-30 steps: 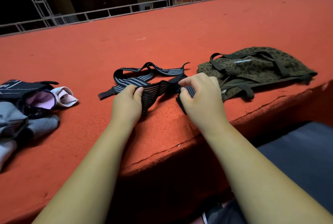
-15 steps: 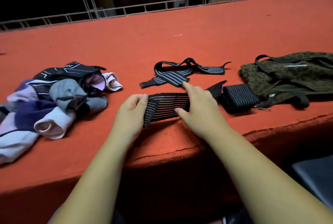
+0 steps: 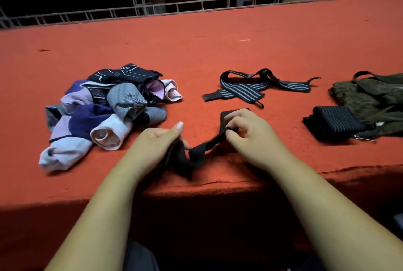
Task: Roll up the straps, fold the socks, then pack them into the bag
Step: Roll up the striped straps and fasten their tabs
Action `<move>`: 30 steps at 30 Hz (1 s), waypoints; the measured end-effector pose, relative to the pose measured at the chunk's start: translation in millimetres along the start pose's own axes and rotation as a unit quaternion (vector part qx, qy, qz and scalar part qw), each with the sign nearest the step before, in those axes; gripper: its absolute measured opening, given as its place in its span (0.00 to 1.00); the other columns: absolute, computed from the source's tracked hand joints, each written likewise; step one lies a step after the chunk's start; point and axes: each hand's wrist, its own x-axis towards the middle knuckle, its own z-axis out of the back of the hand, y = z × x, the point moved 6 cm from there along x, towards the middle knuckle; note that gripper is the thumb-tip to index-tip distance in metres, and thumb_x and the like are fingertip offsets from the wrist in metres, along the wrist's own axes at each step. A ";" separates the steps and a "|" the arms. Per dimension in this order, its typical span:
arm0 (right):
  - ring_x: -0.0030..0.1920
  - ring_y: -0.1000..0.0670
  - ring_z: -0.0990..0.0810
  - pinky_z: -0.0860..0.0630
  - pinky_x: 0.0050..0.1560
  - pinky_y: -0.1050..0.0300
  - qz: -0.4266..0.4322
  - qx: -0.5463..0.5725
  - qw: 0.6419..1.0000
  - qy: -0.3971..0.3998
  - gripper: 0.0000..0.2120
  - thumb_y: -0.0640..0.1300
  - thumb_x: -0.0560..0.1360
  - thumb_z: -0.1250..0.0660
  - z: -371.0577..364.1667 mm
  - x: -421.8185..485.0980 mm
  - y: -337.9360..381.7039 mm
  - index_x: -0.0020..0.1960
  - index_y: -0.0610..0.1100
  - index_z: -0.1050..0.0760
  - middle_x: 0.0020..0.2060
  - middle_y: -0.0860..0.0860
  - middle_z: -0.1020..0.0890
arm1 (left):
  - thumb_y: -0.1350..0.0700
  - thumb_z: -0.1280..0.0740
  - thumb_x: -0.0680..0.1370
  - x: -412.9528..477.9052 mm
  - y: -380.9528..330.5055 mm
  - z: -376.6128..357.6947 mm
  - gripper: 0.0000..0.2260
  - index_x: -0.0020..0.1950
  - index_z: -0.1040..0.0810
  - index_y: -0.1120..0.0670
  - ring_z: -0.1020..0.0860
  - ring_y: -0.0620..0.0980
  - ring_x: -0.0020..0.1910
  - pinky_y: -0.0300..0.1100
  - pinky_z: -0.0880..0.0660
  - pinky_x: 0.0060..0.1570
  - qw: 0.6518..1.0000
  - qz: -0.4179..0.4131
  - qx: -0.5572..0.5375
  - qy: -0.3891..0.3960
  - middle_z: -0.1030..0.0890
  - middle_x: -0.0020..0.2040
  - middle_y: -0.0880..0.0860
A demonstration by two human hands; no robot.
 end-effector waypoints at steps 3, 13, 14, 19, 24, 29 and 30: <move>0.60 0.55 0.18 0.27 0.62 0.62 0.034 0.126 0.991 0.027 0.14 0.35 0.71 0.38 -2.7 -7.0 25.1 0.43 0.46 0.14 0.53 0.54 0.14 | 0.40 0.34 0.84 2.1 3.5 -0.7 0.17 0.52 0.12 0.50 0.17 0.46 0.44 0.42 0.23 0.47 0.999 -0.014 0.004 -0.032 0.12 0.49 0.52; 0.44 0.51 0.16 0.24 0.49 0.61 -0.048 0.372 0.925 0.067 0.14 0.36 0.73 0.39 -3.4 -25.2 35.4 0.46 0.37 0.14 0.41 0.40 0.13 | 0.55 0.27 0.81 15.2 -9.7 -37.8 0.11 0.62 0.17 0.57 0.18 0.50 0.41 0.39 0.22 0.38 0.964 -0.003 -0.263 0.022 0.14 0.52 0.57; 0.45 0.48 0.16 0.23 0.50 0.58 -0.056 0.396 0.915 0.060 0.13 0.36 0.74 0.38 -3.1 -25.6 32.8 0.46 0.38 0.14 0.41 0.38 0.14 | 0.57 0.26 0.80 16.6 -11.3 -40.0 0.10 0.61 0.16 0.56 0.20 0.49 0.40 0.39 0.24 0.37 0.964 -0.011 -0.264 0.023 0.15 0.51 0.58; 0.43 0.48 0.25 0.28 0.43 0.51 -0.139 0.459 0.876 -0.046 0.05 0.42 0.74 0.30 -1.7 -24.7 11.4 0.48 0.51 0.20 0.43 0.49 0.20 | 0.57 0.23 0.77 18.5 -25.6 -41.0 0.09 0.57 0.13 0.52 0.21 0.48 0.43 0.43 0.26 0.41 0.966 -0.072 -0.250 0.000 0.17 0.49 0.54; 0.38 0.52 0.23 0.25 0.39 0.54 -0.190 0.333 0.924 -0.002 0.05 0.43 0.80 0.26 -5.6 -26.2 -1.5 0.52 0.45 0.22 0.39 0.52 0.20 | 0.61 0.27 0.80 18.6 -27.7 -50.5 0.08 0.59 0.16 0.55 0.18 0.46 0.40 0.41 0.19 0.42 0.953 -0.055 -0.297 -0.021 0.16 0.47 0.54; 0.29 0.54 0.27 0.30 0.30 0.58 -0.180 0.274 0.938 0.111 0.09 0.44 0.84 0.31 -13.9 -31.8 6.9 0.48 0.42 0.16 0.31 0.51 0.22 | 0.61 0.28 0.81 21.6 -31.0 -44.4 0.07 0.59 0.18 0.54 0.18 0.43 0.39 0.38 0.21 0.37 0.947 -0.068 -0.307 -0.062 0.14 0.44 0.48; 0.28 0.52 0.28 0.31 0.28 0.58 -0.193 0.319 0.920 0.119 0.10 0.45 0.84 0.31 -15.4 -31.9 8.5 0.49 0.38 0.17 0.32 0.47 0.24 | 0.61 0.28 0.81 22.2 -31.5 -41.9 0.07 0.59 0.18 0.54 0.18 0.42 0.39 0.38 0.21 0.36 0.945 -0.070 -0.312 -0.069 0.14 0.44 0.48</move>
